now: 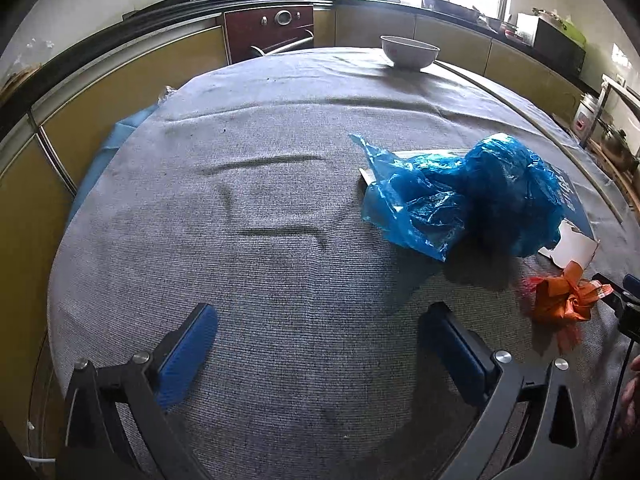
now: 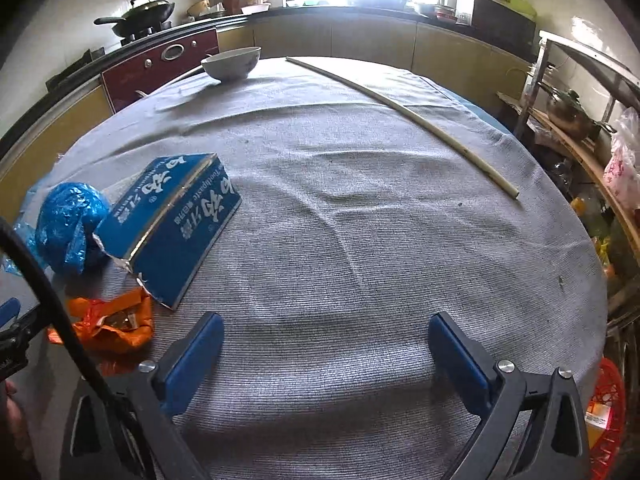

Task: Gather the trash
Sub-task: 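Hold both open tools above the table, approaching the blue bag and orange wrapper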

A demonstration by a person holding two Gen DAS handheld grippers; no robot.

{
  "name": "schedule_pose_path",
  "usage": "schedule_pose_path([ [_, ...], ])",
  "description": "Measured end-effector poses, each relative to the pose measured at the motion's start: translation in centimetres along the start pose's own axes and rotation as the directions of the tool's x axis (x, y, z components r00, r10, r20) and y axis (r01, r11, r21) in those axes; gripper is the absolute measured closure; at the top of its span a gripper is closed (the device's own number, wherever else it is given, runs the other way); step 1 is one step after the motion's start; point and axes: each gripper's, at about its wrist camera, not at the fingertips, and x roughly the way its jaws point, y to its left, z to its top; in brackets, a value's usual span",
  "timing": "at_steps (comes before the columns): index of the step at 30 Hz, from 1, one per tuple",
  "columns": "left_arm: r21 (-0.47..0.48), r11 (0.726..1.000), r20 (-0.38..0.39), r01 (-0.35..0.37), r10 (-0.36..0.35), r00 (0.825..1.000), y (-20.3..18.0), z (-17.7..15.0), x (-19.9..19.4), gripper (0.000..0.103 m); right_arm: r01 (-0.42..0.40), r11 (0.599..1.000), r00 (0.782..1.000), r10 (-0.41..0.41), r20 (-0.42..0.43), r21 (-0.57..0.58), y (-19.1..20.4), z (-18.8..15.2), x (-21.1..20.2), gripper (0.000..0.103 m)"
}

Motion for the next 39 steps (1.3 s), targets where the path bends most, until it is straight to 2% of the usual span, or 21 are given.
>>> schedule_pose_path([
  [39,-0.001,1.000,-0.001,0.002,-0.002,1.000,0.08,0.03,0.07,0.000,0.009,1.000,1.000,-0.009,-0.002,0.005,0.05,-0.83,-0.61,0.000],
])
